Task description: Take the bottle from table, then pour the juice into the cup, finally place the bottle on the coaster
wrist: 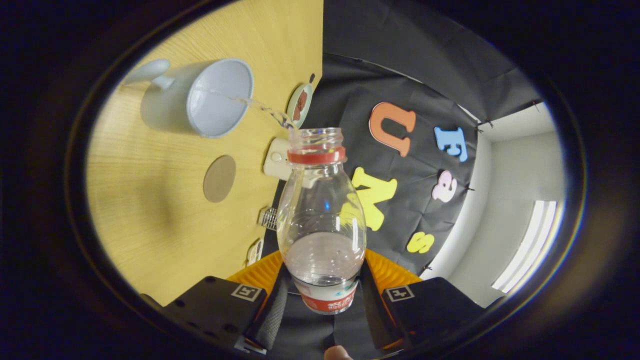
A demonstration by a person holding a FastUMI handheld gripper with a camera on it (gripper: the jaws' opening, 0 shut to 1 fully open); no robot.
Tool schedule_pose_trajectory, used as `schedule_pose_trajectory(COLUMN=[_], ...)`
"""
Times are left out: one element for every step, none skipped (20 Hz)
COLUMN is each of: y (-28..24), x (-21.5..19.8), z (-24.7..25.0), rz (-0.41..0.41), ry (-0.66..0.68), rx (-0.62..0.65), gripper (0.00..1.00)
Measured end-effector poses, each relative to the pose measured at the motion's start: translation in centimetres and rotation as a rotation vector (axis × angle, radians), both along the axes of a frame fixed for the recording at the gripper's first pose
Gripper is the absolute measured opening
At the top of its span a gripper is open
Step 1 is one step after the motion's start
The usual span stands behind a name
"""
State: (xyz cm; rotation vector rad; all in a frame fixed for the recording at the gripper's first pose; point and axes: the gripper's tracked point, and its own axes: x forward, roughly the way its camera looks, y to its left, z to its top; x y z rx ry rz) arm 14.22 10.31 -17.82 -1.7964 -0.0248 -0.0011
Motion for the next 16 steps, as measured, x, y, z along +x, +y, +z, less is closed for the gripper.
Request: schedule_pose_trajectory(y=[0.0, 0.0, 0.0, 0.0, 0.2, 0.2, 0.2, 0.2, 0.3, 0.2, 0.3, 0.3, 0.3, 0.3, 0.4, 0.3], x=[0.1, 0.1, 0.1, 0.0, 0.1, 0.1, 0.1, 0.0, 0.0, 0.1, 0.0, 0.0, 0.1, 0.1, 0.1, 0.0], z=[0.1, 0.1, 0.3, 0.5, 0.6, 0.8, 0.9, 1.0, 1.1, 1.3, 1.2, 1.3, 1.4, 1.5, 1.5, 1.6], rz=[0.000, -0.002, -0.002, -0.001, 0.000, 0.001, 0.002, 0.001, 0.002, 0.001, 0.002, 0.002, 0.003, 0.005, 0.004, 0.005], ry=[-0.002, -0.003, -0.006, -0.008, -0.012, -0.014, -0.017, -0.019, -0.023, -0.024, -0.026, -0.026, -0.030, -0.034, -0.037, -0.036], rx=[-0.003, -0.006, -0.010, -0.015, -0.018, -0.022, -0.026, -0.030, -0.032, -0.034, -0.036, -0.042, -0.048, -0.053, -0.056, -0.056], gripper=[0.75, 0.75, 0.75, 0.75, 0.75, 0.75, 0.75, 0.75, 0.75, 0.75, 0.75, 0.75, 0.75, 0.75, 0.75, 0.75])
